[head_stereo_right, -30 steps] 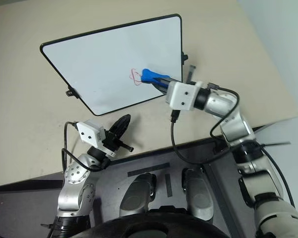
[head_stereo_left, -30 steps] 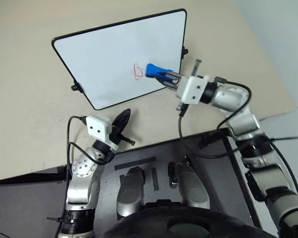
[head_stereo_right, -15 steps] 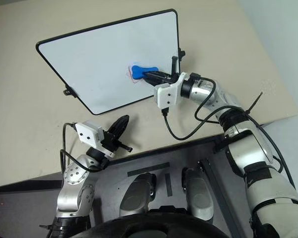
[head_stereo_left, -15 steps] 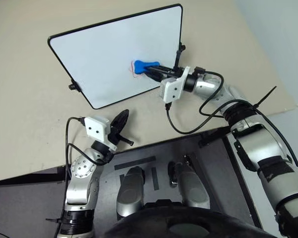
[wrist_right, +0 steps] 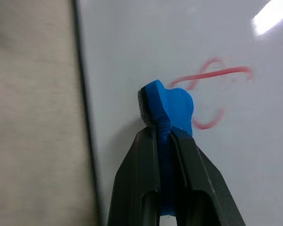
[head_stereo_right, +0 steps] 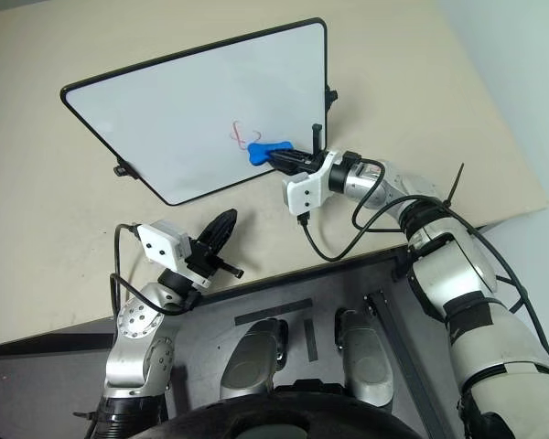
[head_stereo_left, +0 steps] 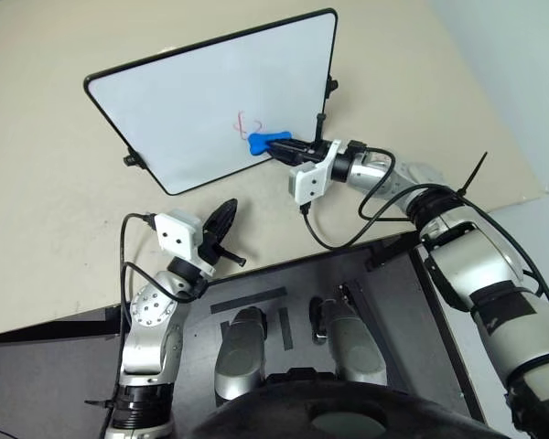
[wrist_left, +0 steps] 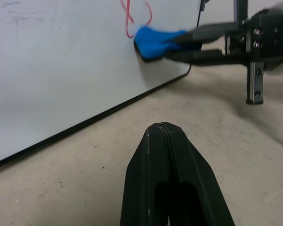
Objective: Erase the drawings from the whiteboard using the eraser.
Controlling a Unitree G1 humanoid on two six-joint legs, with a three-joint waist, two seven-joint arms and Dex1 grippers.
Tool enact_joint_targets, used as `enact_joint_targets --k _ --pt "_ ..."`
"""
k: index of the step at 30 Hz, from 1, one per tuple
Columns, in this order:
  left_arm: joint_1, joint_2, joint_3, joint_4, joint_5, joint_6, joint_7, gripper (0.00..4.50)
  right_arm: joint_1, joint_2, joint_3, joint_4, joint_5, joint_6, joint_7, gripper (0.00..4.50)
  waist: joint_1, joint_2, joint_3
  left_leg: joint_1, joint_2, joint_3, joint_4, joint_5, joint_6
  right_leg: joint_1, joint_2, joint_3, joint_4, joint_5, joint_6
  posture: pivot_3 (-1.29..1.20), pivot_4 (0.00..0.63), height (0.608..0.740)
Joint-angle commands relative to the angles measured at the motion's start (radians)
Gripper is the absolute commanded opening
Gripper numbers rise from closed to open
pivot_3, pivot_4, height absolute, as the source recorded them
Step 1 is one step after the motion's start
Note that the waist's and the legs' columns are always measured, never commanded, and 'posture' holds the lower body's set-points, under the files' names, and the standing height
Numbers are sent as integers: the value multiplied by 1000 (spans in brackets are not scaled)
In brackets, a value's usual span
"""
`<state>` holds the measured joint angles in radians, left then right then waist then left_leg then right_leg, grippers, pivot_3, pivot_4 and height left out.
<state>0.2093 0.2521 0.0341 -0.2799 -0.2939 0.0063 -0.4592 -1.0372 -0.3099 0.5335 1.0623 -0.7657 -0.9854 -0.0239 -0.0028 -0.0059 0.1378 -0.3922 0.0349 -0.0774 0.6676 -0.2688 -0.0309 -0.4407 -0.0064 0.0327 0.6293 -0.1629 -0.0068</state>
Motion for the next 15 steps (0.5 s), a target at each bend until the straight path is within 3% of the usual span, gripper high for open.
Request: enact_joint_targets --k 1,6,15 --pt "-13 0 6 14 -2 -40 -17 0 -73 -21 -28 -69 -28 8 -159 26 -1 0 0 0 0 0 0 0 0 -1 0 0 0 0 0 0 150 740" --pt "-18 -4 8 59 -1 -76 -33 0 -79 -28 16 -53 -80 19 -234 26 -1 0 0 0 1 0 -1 0 0 -1 0 -1 0 1 -1 0 150 740" --pt "-18 -1 9 89 0 -114 -43 0 -23 12 96 73 -105 38 -189 26 -2 0 0 0 1 0 0 0 0 0 0 -1 -2 2 -1 0 150 740"
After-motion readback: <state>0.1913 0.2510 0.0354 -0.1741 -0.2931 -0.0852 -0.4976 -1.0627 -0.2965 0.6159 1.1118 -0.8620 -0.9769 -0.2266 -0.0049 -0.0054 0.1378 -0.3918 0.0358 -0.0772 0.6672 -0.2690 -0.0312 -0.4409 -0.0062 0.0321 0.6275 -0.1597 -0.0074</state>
